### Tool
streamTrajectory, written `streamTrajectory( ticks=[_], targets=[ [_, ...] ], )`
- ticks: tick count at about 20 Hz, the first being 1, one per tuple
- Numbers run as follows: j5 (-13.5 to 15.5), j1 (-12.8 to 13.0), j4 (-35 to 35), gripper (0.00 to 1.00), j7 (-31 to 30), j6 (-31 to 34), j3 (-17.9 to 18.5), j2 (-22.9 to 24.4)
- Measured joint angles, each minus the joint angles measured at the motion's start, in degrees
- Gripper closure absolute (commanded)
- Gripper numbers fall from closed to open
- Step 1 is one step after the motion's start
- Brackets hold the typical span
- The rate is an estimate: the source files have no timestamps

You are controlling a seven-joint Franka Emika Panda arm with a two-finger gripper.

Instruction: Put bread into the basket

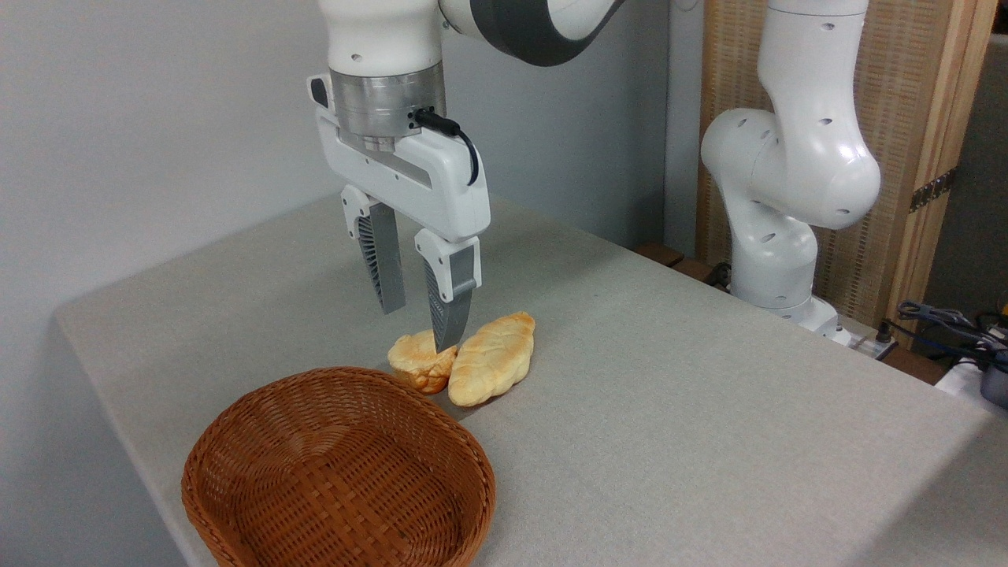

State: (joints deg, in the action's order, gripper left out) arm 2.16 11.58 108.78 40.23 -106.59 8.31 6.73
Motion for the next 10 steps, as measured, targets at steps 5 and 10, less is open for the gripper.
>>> streamTrajectory(
  ticks=[5, 10],
  targets=[
    [0.0, 0.04, -0.01, 0.0, 0.0, 0.14, -0.23, 0.0],
    [0.0, 0.11, 0.16, 0.0, 0.0, 0.34, -0.7, -0.1]
  ],
)
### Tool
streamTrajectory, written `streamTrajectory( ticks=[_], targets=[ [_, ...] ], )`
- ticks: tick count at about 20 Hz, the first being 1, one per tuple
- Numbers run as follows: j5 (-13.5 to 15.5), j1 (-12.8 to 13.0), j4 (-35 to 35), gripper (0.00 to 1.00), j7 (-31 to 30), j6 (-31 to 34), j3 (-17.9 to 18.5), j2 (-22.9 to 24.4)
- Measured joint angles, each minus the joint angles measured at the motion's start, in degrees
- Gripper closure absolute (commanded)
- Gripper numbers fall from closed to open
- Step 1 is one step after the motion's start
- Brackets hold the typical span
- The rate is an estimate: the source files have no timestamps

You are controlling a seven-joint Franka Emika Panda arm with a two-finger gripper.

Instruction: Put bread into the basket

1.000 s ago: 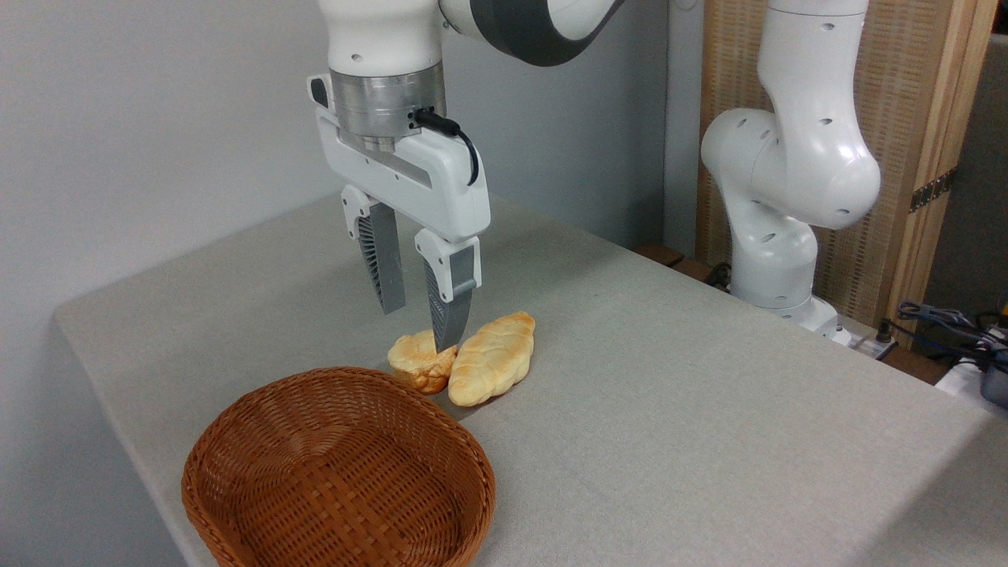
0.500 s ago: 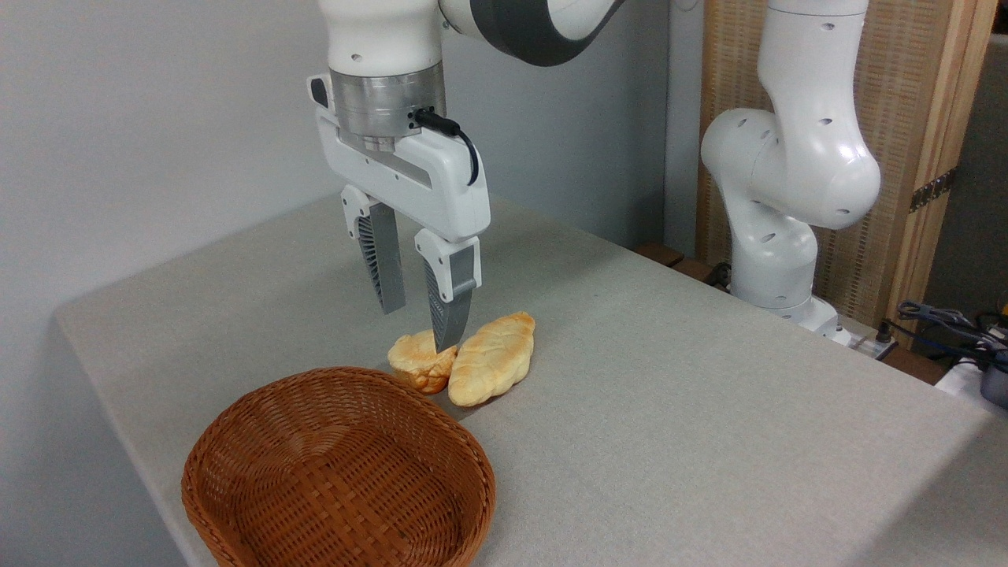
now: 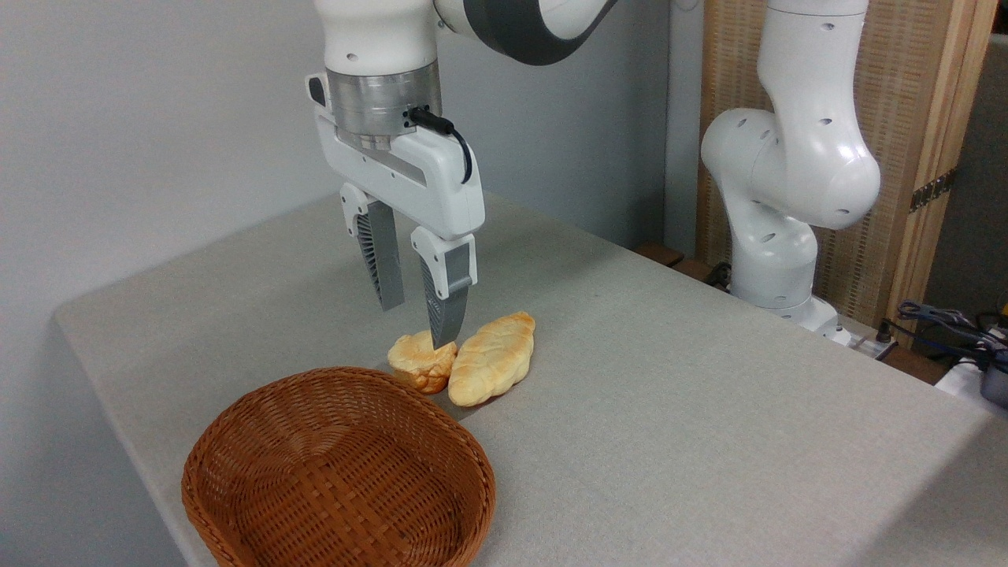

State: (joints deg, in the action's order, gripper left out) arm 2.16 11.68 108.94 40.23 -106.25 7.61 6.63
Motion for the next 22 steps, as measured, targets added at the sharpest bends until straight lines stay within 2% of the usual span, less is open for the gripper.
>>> streamTrajectory(
  ticks=[3, 11, 14, 22],
  targets=[
    [0.01, 0.12, 1.47, 0.0, 0.25, 0.17, -0.05, -0.27],
    [0.1, 6.14, 4.93, 0.0, 9.06, 0.17, -0.49, -0.96],
    [0.1, 8.02, 5.34, 0.0, 10.4, 0.12, -0.51, -2.55],
    [1.0, 10.81, 5.53, 0.0, 13.52, -0.85, -0.53, -5.85]
  ],
)
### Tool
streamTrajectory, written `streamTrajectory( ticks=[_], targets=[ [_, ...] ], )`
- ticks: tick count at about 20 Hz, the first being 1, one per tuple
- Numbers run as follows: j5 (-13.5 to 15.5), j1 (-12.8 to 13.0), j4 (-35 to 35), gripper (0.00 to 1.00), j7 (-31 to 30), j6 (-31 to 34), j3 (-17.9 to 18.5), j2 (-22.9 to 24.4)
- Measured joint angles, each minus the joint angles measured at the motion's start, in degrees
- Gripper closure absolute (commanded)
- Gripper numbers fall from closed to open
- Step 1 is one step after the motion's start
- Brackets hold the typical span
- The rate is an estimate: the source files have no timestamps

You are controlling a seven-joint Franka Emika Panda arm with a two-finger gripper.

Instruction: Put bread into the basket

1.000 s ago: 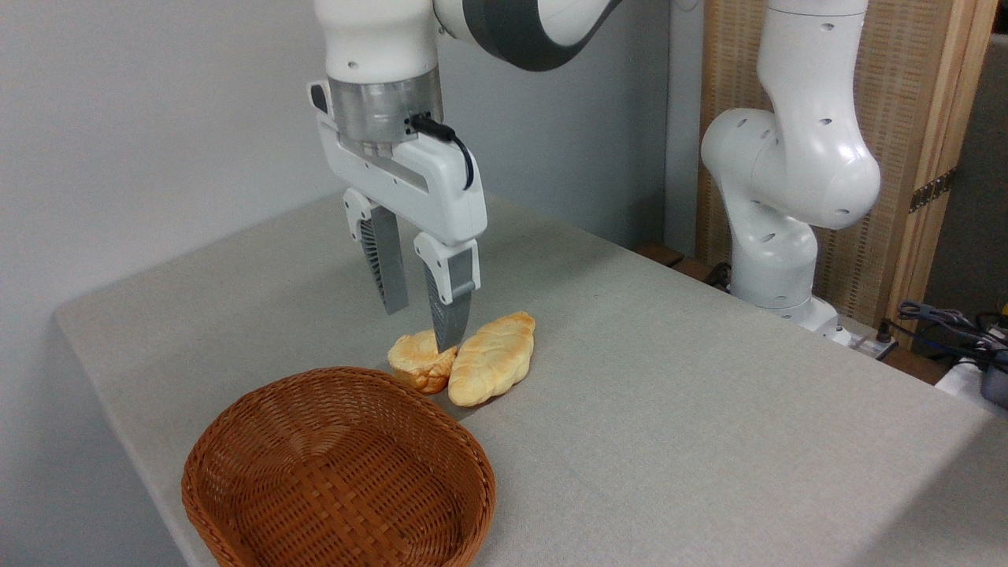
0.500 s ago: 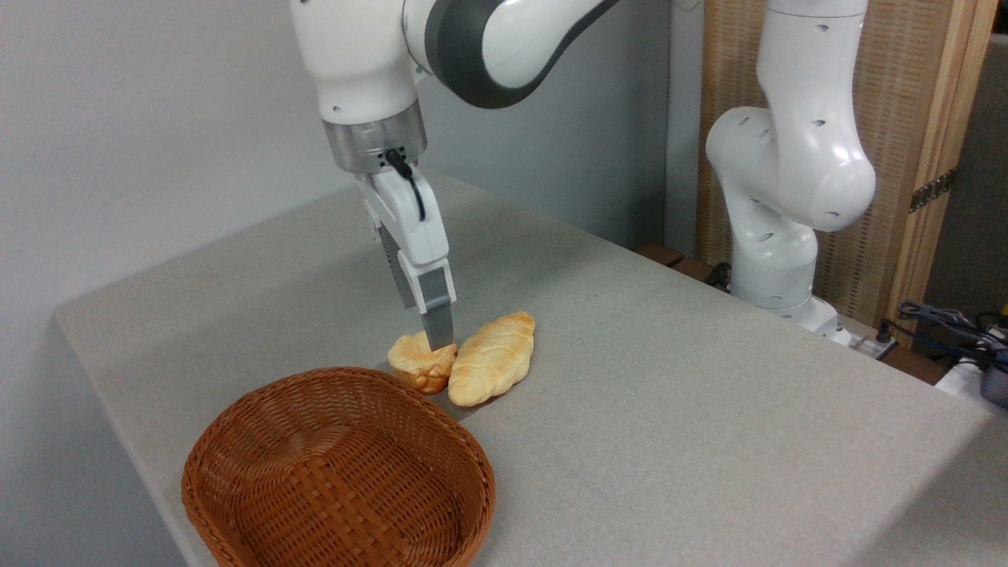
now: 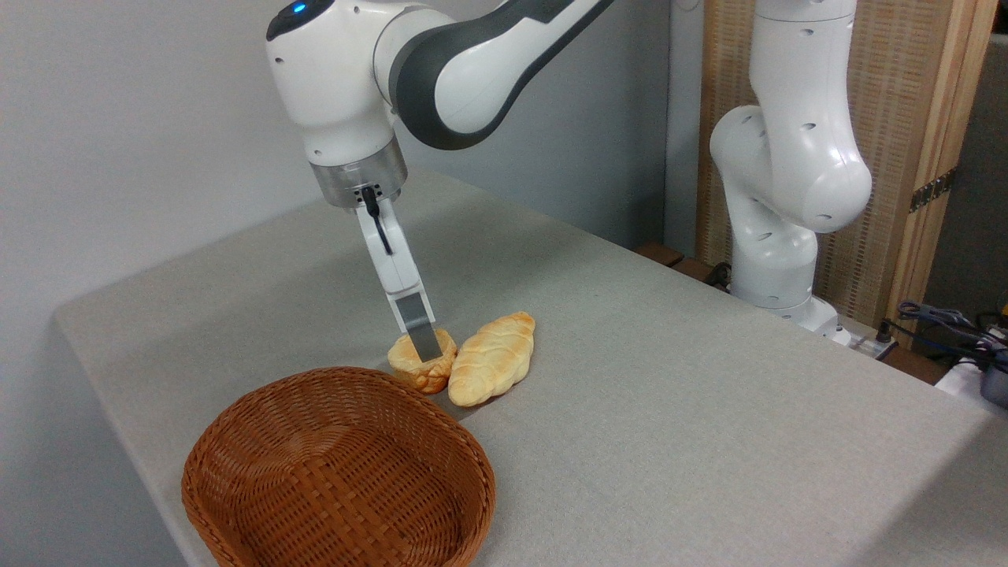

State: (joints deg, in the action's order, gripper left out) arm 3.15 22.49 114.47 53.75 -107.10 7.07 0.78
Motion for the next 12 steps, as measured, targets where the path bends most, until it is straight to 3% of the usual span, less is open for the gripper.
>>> streamTrajectory(
  ticks=[12],
  targets=[
    [0.0, 0.24, 0.08, 0.0, 1.78, -3.1, 0.01, -3.42]
  ],
)
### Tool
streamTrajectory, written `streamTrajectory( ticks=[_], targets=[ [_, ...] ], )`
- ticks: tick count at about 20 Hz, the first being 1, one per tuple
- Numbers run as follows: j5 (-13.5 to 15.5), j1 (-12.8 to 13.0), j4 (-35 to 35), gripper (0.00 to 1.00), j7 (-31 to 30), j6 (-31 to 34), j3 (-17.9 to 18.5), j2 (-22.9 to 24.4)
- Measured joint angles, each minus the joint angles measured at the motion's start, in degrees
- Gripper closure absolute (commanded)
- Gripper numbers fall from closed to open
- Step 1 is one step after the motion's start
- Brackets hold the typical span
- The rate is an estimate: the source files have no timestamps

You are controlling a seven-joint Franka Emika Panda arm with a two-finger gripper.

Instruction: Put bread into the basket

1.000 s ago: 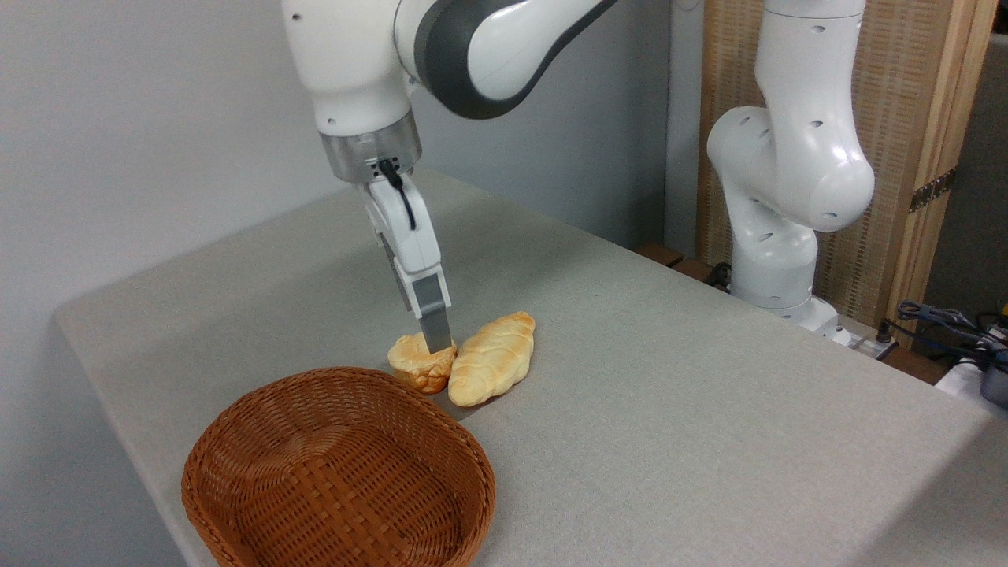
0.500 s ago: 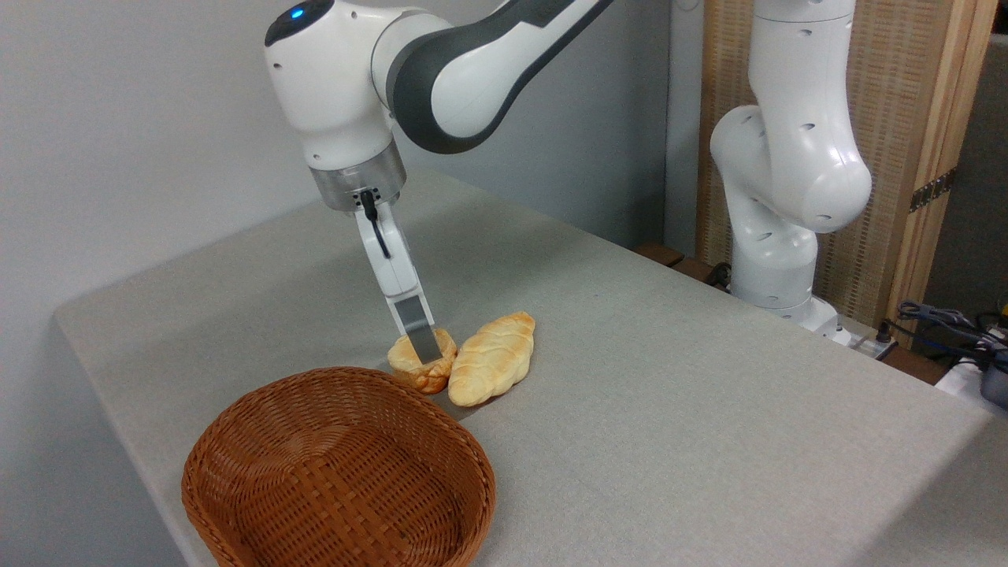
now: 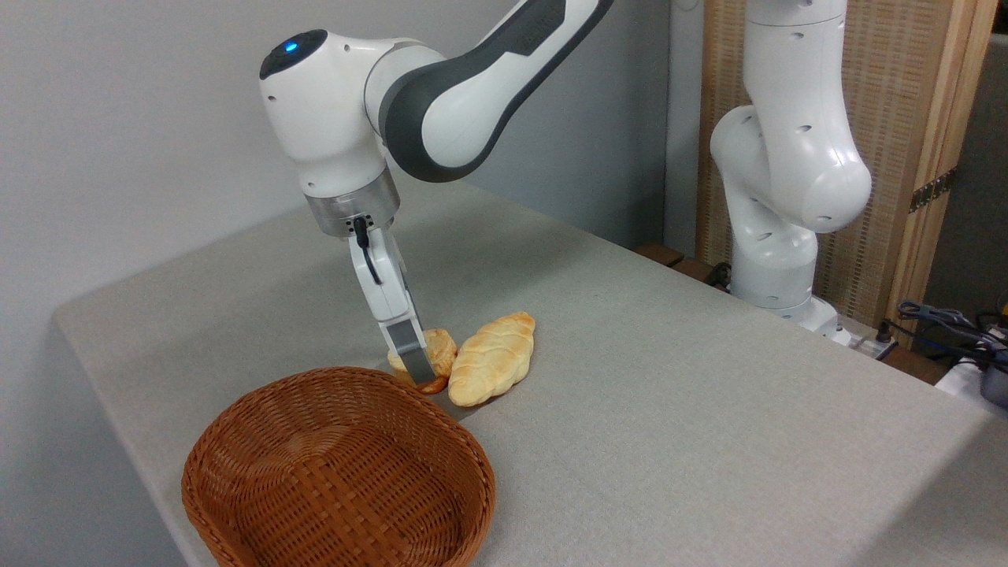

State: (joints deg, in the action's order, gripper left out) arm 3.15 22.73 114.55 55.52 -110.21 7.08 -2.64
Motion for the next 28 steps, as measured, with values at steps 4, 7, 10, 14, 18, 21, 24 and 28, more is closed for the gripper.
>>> streamTrajectory(
  ticks=[4, 7, 10, 14, 18, 21, 24, 28],
  targets=[
    [0.0, 0.04, 0.0, 0.42, 0.04, -0.01, 0.0, 0.0],
    [0.0, 0.06, 0.0, 0.52, 0.04, -0.01, 0.0, 0.0],
    [0.0, 0.07, 0.0, 0.51, 0.04, -0.01, 0.0, -0.01],
    [0.0, 0.07, 0.0, 0.51, 0.05, -0.01, 0.0, -0.03],
    [0.0, 0.07, 0.0, 0.49, 0.05, -0.01, 0.0, -0.03],
    [0.02, 0.14, -0.07, 0.48, 0.05, -0.07, -0.21, 0.06],
    [1.98, 0.17, -0.67, 0.48, 0.05, -0.08, -0.76, 1.14],
    [4.85, 0.18, -2.3, 0.47, -1.61, -0.08, -1.07, 4.82]
  ],
)
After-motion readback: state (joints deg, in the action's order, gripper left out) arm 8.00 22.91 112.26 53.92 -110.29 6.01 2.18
